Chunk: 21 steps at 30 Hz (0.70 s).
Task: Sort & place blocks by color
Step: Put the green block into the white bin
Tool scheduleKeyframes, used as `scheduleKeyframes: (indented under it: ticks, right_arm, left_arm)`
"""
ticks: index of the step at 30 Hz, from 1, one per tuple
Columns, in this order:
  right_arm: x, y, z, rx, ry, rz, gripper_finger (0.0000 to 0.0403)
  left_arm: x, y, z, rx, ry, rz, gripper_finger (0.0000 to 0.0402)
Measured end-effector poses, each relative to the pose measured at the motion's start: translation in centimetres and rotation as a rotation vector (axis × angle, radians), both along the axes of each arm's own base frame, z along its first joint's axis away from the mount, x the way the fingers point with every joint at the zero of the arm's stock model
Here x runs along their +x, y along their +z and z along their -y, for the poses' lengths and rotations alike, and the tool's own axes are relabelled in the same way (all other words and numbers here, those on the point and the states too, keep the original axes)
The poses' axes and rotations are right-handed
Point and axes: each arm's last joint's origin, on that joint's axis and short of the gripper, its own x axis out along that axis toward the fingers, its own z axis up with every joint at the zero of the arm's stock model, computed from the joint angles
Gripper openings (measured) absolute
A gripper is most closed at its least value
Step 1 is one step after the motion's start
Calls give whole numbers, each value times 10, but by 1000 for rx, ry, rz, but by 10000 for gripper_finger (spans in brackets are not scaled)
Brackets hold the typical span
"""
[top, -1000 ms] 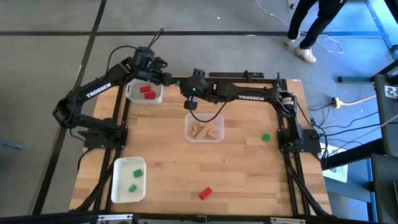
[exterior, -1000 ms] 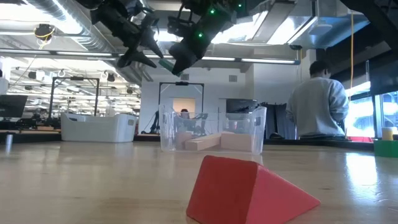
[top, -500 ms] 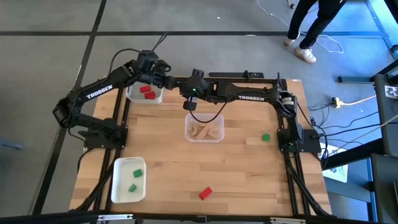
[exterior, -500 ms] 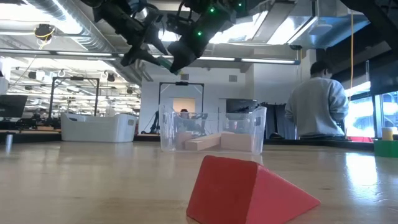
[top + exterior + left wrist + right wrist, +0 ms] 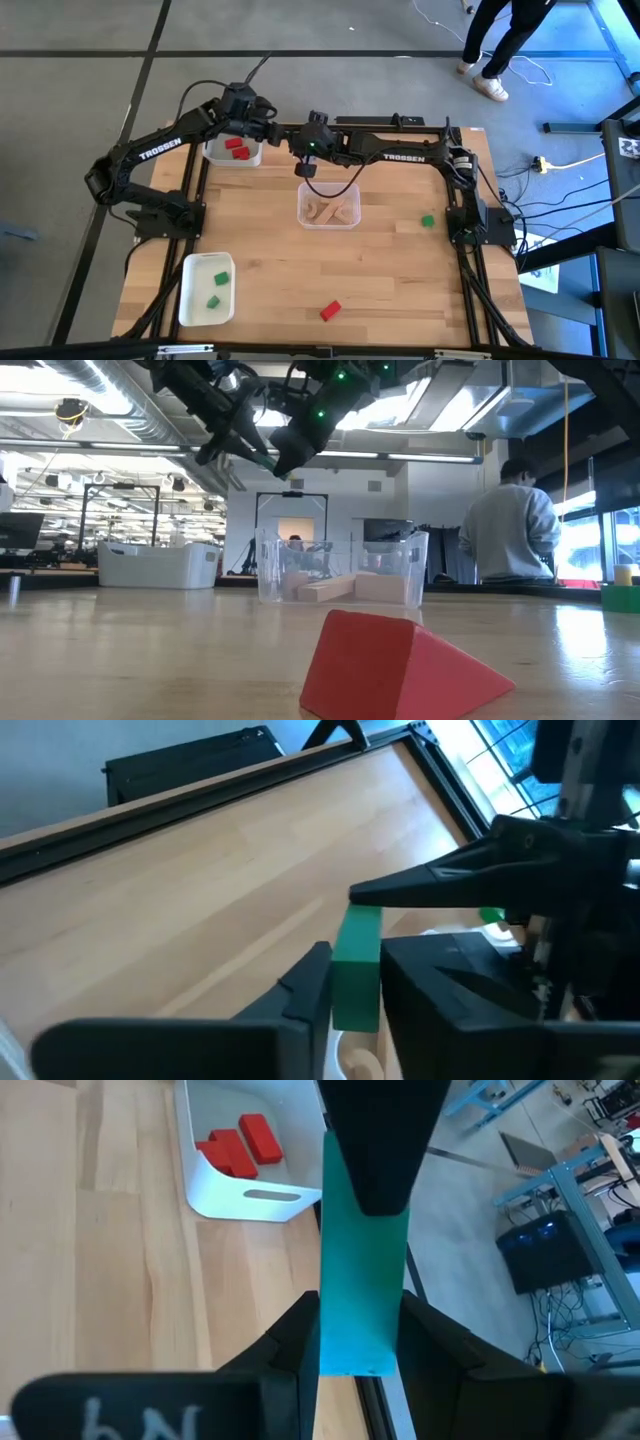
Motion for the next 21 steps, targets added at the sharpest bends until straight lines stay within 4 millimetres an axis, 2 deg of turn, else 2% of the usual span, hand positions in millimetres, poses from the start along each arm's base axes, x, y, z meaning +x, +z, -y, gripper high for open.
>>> scheduleKeyframes:
  ticks: [3,12,17,21]
  right_arm:
    - [0,0,0,-1,-2,0,100]
    - [0,0,0,-3,1,-2,105]
    - [0,0,0,0,9,-4,174]
    - [0,1,0,2,10,-12,199]
  left_arm:
    - [0,1,0,8,-4,5,46]
    - [0,1,0,19,-11,0,44]
    - [0,0,0,39,-19,-17,44]
    - [-1,-1,-1,43,-20,-27,44]
